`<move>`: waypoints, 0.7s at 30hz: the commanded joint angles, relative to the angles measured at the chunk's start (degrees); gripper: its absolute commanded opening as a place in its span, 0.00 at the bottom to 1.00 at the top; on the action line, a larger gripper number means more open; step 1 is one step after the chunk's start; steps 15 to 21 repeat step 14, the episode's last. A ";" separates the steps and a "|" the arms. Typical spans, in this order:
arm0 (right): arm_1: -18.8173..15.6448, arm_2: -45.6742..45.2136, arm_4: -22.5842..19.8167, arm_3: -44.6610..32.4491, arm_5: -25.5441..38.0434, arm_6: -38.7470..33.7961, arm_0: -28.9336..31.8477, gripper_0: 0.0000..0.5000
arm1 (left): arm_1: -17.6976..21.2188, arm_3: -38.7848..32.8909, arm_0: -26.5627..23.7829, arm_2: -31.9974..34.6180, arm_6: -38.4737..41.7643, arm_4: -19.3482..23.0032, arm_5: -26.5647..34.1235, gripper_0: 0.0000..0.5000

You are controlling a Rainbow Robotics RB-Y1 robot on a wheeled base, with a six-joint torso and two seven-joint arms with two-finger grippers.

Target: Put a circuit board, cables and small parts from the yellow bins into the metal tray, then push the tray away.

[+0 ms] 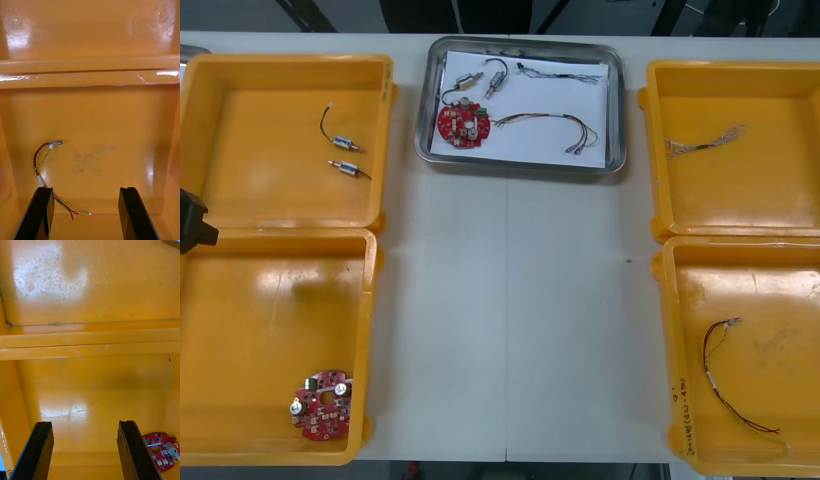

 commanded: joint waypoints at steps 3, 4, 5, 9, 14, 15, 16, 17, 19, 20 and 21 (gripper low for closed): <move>-2.55 -1.91 -0.47 -1.55 0.19 -0.80 0.91 1.00 | -0.43 -1.62 0.84 1.76 4.05 -0.33 0.37 1.00; -2.55 -1.91 -0.47 -1.55 0.19 -0.80 0.91 1.00 | -0.43 -1.62 0.84 1.76 4.05 -0.33 0.37 1.00; -2.55 -1.91 -0.47 -1.55 0.19 -0.80 0.91 1.00 | -0.43 -1.62 0.84 1.76 4.05 -0.33 0.37 1.00; -2.55 -1.91 -0.47 -1.55 0.19 -0.80 0.91 1.00 | -0.43 -1.62 0.84 1.76 4.05 -0.33 0.37 1.00; -2.55 -1.91 -0.47 -1.55 0.19 -0.80 0.91 1.00 | -0.43 -1.62 0.84 1.76 4.05 -0.33 0.37 1.00; -2.55 -1.91 -0.47 -1.55 0.19 -0.80 0.91 1.00 | -0.43 -1.62 0.84 1.76 4.05 -0.33 0.37 1.00; -2.55 -1.91 -0.47 -1.55 0.19 -0.80 0.91 1.00 | -0.43 -1.62 0.84 1.76 4.05 -0.33 0.37 1.00; -2.55 -1.91 -0.47 -1.55 0.19 -0.80 0.91 1.00 | -0.43 -1.62 0.84 1.76 4.05 -0.33 0.37 1.00; -2.55 -1.91 -0.47 -1.55 0.19 -0.80 0.91 1.00 | -0.43 -1.62 0.84 1.76 4.05 -0.33 0.37 1.00; -2.55 -1.91 -0.47 -1.55 0.19 -0.80 0.91 1.00 | -0.43 -1.62 0.84 1.76 4.05 -0.33 0.37 1.00; -2.55 -1.91 -0.47 -1.55 0.19 -0.80 0.91 1.00 | -0.43 -1.62 0.84 1.76 4.05 -0.33 0.37 1.00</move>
